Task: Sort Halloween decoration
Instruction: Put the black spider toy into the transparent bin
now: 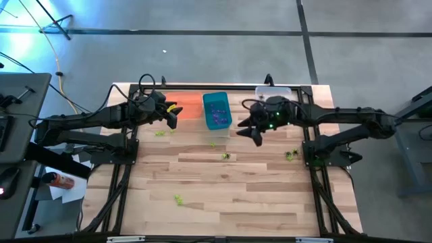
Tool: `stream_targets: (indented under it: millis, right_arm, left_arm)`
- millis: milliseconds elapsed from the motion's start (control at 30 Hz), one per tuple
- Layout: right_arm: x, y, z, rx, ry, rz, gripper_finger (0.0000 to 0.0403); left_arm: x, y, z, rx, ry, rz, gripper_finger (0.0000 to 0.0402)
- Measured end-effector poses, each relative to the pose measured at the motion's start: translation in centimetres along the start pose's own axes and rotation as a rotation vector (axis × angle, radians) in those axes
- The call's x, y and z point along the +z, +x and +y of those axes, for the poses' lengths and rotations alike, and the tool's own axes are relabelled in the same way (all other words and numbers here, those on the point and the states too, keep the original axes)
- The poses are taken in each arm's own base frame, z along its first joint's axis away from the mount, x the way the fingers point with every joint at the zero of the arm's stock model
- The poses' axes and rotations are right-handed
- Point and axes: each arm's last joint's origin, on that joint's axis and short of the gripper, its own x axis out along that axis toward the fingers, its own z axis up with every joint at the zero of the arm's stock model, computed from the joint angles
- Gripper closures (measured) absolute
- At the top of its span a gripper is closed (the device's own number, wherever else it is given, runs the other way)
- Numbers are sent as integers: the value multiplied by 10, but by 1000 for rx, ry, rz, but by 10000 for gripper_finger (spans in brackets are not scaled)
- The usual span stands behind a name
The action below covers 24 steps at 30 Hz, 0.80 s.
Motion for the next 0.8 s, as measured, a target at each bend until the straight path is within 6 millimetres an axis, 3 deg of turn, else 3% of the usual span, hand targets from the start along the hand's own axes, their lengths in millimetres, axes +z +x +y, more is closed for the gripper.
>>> stream_targets:
  millis: [133, 300, 567, 800]
  right_arm:
    - [-2, 3, 5, -33, -16, -7, 199]
    - [-13, 27, 9, -28, -101, 63, 199]
    - [-53, 82, 13, 34, -646, 284, 199]
    - [-91, 134, -10, 7, -607, 447, 199]
  left_arm:
    - [0, 0, 0, -1, 0, 0, 229]
    - [0, 0, 0, -11, 1, 5, 229]
    - [-1, 0, -1, -47, 2, 23, 229]
    - [-1, 0, -2, -52, 2, 26, 229]
